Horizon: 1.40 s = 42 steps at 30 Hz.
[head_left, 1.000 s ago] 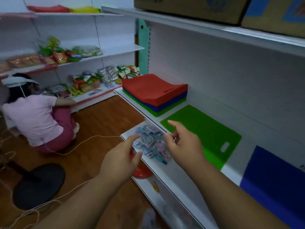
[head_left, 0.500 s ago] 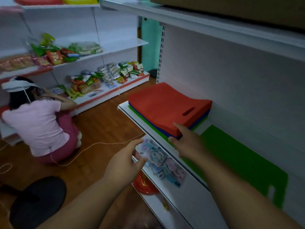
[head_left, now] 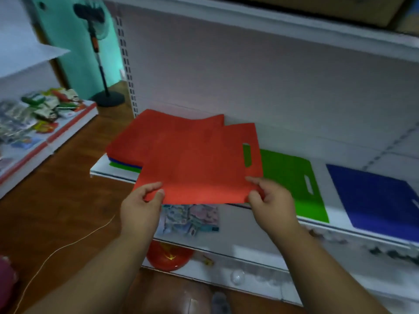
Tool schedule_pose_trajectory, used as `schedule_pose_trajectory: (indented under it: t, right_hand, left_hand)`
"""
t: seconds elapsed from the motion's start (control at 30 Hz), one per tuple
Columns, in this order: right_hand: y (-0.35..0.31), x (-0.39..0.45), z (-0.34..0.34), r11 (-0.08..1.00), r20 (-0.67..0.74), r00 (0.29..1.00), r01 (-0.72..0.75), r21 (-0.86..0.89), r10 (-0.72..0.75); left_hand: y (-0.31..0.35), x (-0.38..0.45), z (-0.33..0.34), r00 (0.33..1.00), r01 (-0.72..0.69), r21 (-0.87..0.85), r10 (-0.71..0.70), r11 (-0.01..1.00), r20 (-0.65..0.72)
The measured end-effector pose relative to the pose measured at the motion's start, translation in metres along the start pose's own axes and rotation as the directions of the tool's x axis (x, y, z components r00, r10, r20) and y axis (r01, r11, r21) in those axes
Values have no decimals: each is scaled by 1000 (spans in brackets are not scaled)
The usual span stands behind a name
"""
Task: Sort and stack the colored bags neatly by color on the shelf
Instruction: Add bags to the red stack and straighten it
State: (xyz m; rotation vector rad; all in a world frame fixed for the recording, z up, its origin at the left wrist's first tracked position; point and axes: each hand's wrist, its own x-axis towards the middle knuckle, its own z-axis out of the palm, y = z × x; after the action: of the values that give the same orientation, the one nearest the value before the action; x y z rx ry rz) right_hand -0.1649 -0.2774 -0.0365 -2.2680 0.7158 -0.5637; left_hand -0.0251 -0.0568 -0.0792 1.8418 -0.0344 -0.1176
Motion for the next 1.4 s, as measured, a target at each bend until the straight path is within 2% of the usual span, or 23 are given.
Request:
schedule_pose_trajectory:
  t: [0.17, 0.33, 0.43, 0.53, 0.63, 0.8, 0.9, 1.03, 1.27, 1.4]
  right_hand:
    - [20, -39, -33, 976, -173, 985, -15, -215, -23]
    - [52, -71, -65, 972, -275, 961, -86, -219, 23]
    - [81, -102, -101, 960, -375, 924, -172, -223, 78]
    - [121, -138, -151, 937, -500, 853, -282, -206, 147]
    - [166, -177, -209, 891, -534, 823, -375, -257, 193]
    - [242, -236, -316, 828, -614, 760, -474, -301, 212]
    - [279, -253, -360, 812, -640, 732, -509, -285, 234]
    - [321, -249, -405, 804, -643, 732, -514, -300, 228]
    - [384, -181, -465, 811, -678, 698, -524, -262, 232]
    - [405, -146, -515, 822, -712, 687, -484, -300, 146]
  left_hand:
    - [7, -21, 9, 977, -202, 151, 188, 968, 100]
    - [9, -42, 39, 938, -316, 204, 273, 927, 215]
    - [17, -71, 72, 892, -387, 168, 322, 907, 317]
    - [30, -108, 124, 838, -411, 103, 331, 906, 434]
    - [38, -161, 187, 755, -471, 50, 373, 881, 539]
    - [54, -269, 282, 653, -543, 23, 405, 839, 640]
    - [72, -311, 326, 601, -613, -1, 467, 790, 649]
    - [85, -340, 373, 558, -674, 4, 506, 739, 657]
    - [133, -332, 484, 502, -754, -6, 581, 657, 640]
    - [170, -339, 535, 505, -772, -53, 662, 633, 554]
